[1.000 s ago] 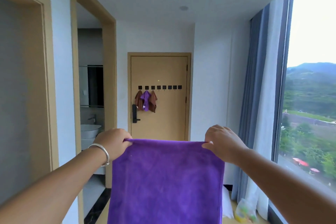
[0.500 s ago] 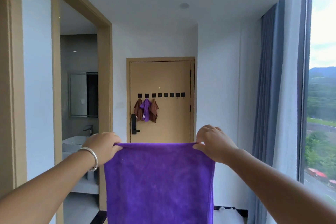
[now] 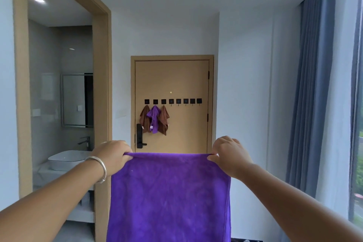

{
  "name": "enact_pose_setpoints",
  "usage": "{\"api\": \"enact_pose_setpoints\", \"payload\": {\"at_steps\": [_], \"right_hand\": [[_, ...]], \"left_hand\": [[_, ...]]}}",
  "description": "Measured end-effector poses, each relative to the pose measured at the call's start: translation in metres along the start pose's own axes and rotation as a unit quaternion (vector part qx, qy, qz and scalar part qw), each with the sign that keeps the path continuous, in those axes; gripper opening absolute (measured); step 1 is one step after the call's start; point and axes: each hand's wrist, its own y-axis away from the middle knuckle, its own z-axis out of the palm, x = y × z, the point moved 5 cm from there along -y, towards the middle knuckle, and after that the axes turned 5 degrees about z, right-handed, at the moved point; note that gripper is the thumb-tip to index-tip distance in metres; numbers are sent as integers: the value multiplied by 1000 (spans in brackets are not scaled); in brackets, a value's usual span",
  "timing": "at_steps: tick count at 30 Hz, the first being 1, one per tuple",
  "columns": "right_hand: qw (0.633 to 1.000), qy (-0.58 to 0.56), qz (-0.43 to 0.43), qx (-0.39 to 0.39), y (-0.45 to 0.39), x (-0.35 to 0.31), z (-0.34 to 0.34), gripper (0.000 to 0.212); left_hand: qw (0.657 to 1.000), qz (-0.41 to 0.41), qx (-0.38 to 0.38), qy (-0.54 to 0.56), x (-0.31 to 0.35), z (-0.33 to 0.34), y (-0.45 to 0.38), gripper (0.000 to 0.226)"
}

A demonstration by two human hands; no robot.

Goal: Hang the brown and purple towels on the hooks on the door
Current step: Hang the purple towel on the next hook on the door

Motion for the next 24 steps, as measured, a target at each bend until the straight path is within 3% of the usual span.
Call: {"api": "enact_pose_setpoints", "payload": {"at_steps": [10,15,24], "right_hand": [[1000,13,7,-14,-161,16,116,34],[999,-12,33,0,-223,29,169,24],[1000,22,18,-11,-336,64,271,35]], "left_hand": [[999,-8,18,44,-93,97,-170,29],[998,-14,23,55,-123,148,-243,30],[999,-14,10,28,-157,225,-357,21]]}}
